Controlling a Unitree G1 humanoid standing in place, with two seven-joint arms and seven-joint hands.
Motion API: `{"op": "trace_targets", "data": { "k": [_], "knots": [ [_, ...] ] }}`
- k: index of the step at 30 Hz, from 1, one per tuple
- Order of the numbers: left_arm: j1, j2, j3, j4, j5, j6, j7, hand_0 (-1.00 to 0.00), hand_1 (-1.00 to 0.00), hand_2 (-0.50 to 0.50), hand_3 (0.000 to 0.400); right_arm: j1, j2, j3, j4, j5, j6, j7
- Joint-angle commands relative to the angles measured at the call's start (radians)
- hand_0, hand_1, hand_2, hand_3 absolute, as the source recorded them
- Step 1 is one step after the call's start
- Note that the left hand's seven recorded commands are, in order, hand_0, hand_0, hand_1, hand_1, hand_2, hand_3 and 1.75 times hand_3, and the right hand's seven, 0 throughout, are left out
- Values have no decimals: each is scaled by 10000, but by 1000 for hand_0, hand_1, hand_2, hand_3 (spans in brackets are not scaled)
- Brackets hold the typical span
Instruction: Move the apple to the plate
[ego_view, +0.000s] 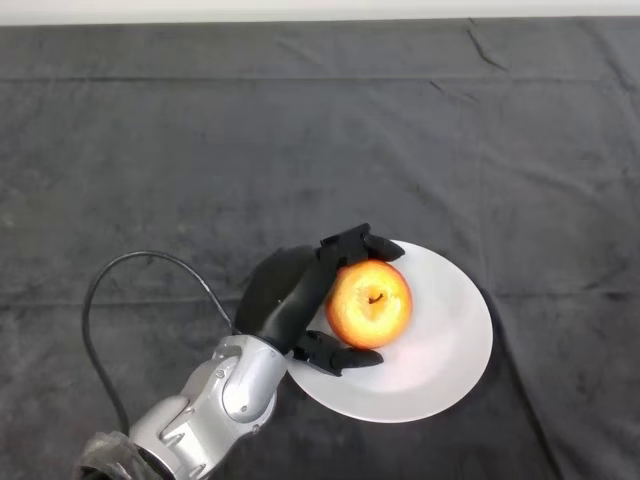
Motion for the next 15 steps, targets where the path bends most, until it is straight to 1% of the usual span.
{"op": "trace_targets", "data": {
  "k": [1, 10, 15],
  "knots": [
    [-582, 225, -208, 561, 144, 12, 88, 0, 0, 0, 0, -391, -228, -41, -169, 241, -14, -18],
    [-627, 297, -138, 441, 54, 150, 117, 0, 0, 0, 0, -398, -234, -44, -151, 241, -16, -10],
    [-622, 464, 48, 211, -78, 166, 31, 0, 0, 0, 0, -399, -235, -44, -146, 240, -18, -7]
  ]
}}
